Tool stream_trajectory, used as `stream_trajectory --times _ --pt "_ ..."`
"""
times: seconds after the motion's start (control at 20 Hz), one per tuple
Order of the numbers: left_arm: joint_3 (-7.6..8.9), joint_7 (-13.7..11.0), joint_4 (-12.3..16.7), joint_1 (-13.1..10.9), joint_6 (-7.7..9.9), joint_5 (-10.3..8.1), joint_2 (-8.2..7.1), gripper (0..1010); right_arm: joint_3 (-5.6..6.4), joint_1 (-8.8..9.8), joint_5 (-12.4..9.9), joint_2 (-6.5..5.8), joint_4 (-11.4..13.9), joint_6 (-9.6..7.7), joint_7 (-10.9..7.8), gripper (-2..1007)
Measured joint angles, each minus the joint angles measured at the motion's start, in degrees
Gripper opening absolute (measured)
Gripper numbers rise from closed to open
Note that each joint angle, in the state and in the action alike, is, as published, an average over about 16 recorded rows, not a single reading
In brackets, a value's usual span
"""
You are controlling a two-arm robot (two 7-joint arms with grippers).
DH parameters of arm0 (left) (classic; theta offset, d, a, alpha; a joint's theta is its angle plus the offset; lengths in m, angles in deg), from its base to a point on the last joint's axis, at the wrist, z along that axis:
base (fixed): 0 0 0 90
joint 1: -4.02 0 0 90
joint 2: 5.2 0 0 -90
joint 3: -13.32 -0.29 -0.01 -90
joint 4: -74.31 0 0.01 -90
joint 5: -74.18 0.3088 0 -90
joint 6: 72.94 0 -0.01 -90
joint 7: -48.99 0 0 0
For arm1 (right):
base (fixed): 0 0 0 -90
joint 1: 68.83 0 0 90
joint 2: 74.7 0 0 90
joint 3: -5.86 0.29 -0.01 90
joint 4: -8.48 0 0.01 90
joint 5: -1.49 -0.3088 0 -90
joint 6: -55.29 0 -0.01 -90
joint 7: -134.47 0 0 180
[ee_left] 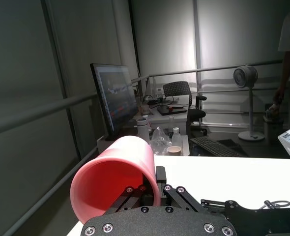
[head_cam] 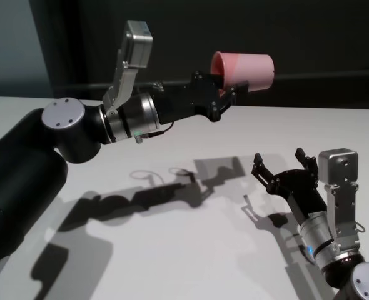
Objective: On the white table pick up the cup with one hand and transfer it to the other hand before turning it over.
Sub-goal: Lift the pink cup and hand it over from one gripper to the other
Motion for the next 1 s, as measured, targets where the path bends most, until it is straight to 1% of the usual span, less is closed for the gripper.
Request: stream_trajectory --times 0.15,0.75,1.0 --pt "-0.06 0.04 0.06 0.0 0.01 0.22 -0.02 47 0.0 0.0 0.0 0.0 0.0 0.0 0.0 1002" --pt "0.18 -0.52 0.07 -0.05 0.05 -0.3 -0.08 47 0.0 0.0 0.07 -0.01 0.05 0.0 -0.09 1002" --pt "0.22 -0.6 0.07 -0.07 0.07 -0.4 -0.1 47 -0.04 0.04 0.98 -0.28 0.46 -0.28 -0.42 1002"
